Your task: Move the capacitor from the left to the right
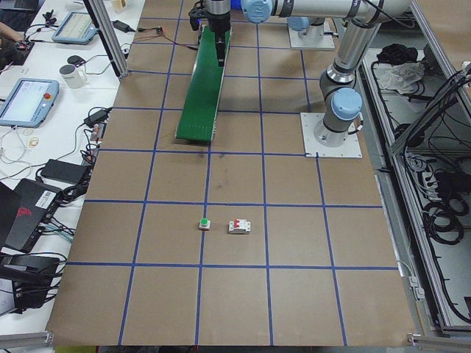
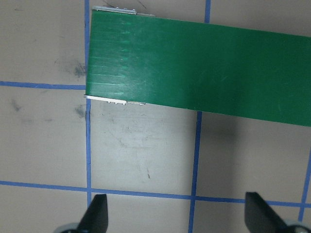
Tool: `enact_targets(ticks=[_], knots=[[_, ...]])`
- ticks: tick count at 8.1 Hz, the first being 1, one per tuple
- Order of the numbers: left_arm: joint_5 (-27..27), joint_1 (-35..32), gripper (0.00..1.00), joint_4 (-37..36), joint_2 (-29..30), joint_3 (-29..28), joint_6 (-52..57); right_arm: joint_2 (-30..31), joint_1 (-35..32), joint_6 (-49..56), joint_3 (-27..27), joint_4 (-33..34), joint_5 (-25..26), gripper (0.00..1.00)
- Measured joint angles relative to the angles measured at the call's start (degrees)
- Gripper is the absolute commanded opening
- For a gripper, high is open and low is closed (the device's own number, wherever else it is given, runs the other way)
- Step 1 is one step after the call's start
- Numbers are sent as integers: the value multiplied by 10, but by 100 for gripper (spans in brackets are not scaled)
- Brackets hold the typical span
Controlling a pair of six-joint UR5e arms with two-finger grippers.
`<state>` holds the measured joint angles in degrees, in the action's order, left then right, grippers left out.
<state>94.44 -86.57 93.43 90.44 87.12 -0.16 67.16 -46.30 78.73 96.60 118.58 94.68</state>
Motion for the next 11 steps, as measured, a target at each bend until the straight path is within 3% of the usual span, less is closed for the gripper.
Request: enact_targets(ticks=[3,5,8,11], knots=[[0,0,100,0,0,1,2,18,0,-5,6,-13,0,100],[0,0,100,0,0,1,3,74,-24,-56,0,-81,-14,100],[1,0,100,1,0,1,0,177,-112,-182,-27,-208,-23,100],[1,0,100,1,0,-1,-2,226,-232,-369,-79,-320,-30,100]])
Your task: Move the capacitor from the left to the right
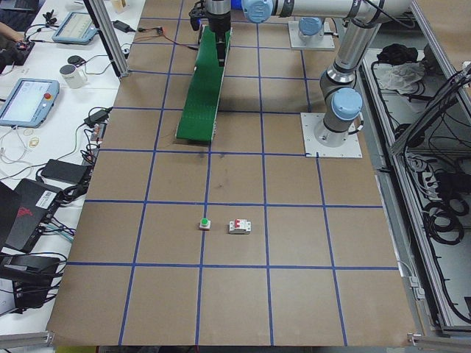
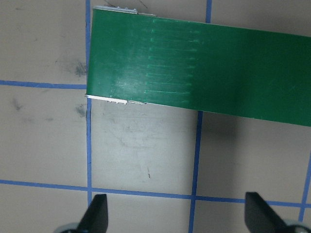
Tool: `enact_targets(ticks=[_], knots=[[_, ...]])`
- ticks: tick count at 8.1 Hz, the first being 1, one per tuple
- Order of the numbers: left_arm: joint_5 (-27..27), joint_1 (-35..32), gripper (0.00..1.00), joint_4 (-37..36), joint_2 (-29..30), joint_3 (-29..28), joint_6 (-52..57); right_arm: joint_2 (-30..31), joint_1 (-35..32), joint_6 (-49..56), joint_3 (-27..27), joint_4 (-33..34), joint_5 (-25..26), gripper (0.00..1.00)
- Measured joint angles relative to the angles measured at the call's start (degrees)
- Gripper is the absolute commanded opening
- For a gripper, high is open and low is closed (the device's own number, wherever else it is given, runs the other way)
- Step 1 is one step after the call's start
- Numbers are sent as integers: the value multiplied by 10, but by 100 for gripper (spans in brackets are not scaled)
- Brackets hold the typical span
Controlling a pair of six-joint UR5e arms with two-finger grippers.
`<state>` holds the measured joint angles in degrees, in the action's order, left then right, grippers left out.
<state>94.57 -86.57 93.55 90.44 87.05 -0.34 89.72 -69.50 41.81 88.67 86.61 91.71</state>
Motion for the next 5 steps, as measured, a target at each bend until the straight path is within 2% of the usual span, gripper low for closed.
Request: enact_targets(ticks=[2,5], knots=[[0,0,100,0,0,0,0,24,-100,-140,-17,-36,0,100],[-1,0,100,0,0,0,0,30,-223,-311,-19,-45,2,100]])
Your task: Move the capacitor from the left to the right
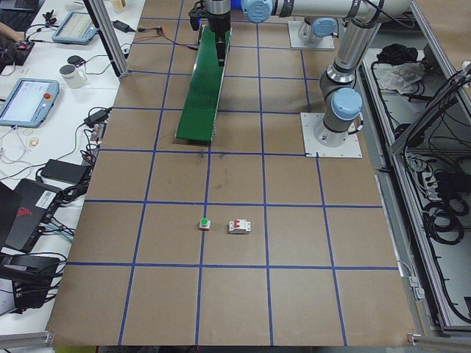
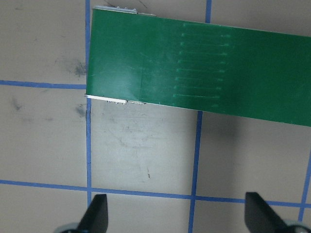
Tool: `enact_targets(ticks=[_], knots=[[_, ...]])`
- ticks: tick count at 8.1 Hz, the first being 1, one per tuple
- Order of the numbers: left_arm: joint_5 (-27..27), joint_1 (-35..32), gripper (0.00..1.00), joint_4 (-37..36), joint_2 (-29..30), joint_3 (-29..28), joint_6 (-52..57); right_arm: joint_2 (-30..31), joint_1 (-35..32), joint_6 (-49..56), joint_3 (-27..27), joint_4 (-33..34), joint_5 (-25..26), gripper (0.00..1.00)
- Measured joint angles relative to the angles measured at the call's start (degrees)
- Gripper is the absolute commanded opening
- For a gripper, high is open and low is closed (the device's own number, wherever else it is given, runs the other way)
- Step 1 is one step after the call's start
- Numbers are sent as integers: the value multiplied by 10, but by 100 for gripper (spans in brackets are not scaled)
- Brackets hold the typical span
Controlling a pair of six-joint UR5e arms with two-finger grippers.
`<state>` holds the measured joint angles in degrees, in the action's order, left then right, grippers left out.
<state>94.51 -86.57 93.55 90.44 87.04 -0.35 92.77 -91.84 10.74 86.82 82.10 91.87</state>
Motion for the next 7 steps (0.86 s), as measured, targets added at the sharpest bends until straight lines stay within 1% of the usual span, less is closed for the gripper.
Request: enact_targets(ticks=[2,7], knots=[[0,0,100,0,0,0,0,-5,-45,-51,0,5,3,100],[0,0,100,0,0,-1,3,-7,-54,-56,-1,11,9,100]])
